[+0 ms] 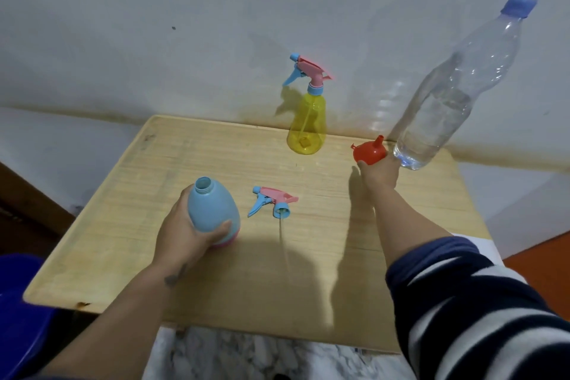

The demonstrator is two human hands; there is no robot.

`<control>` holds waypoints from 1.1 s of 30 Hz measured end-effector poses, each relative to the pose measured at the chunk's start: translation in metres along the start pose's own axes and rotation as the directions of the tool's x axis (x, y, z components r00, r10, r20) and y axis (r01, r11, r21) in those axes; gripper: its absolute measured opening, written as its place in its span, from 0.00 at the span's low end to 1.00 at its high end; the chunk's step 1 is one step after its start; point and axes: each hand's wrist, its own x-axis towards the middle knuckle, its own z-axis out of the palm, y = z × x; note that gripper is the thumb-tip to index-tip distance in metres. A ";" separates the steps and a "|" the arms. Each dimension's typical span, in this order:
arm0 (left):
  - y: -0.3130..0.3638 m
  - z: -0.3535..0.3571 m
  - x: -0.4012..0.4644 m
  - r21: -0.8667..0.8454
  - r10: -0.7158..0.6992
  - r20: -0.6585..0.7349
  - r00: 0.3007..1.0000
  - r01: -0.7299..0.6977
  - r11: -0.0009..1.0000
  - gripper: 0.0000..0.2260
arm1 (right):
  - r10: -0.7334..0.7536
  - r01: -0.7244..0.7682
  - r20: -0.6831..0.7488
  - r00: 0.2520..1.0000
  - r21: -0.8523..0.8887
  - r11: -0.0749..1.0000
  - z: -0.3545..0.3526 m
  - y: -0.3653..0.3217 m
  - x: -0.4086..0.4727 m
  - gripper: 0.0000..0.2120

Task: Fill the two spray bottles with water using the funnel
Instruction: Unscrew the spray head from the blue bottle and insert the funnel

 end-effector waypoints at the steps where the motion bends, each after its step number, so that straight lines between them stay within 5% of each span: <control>1: -0.001 0.000 0.000 -0.004 -0.001 -0.003 1.000 0.001 1.000 0.36 | -0.008 0.008 -0.006 1.000 -0.015 1.000 0.003 0.002 0.005 0.30; 14: 0.003 -0.001 -0.001 -0.008 -0.016 0.006 1.000 0.016 1.000 0.31 | -0.165 0.137 -0.130 0.978 -0.204 0.969 0.014 0.010 0.019 0.34; 25: 0.001 -0.005 0.002 0.026 0.013 0.029 0.999 -0.014 1.000 0.33 | -0.122 0.127 -0.045 0.992 0.151 0.980 -0.009 -0.019 -0.052 0.28; 28: -0.001 -0.006 0.002 0.014 0.035 0.046 0.998 -0.035 0.999 0.34 | -0.091 0.080 0.028 0.995 0.262 0.962 -0.010 -0.024 -0.080 0.24; 33: -0.002 -0.010 0.002 0.009 0.088 0.075 0.993 -0.089 0.996 0.35 | -0.019 -0.110 0.355 0.935 0.341 0.934 -0.012 -0.058 -0.136 0.17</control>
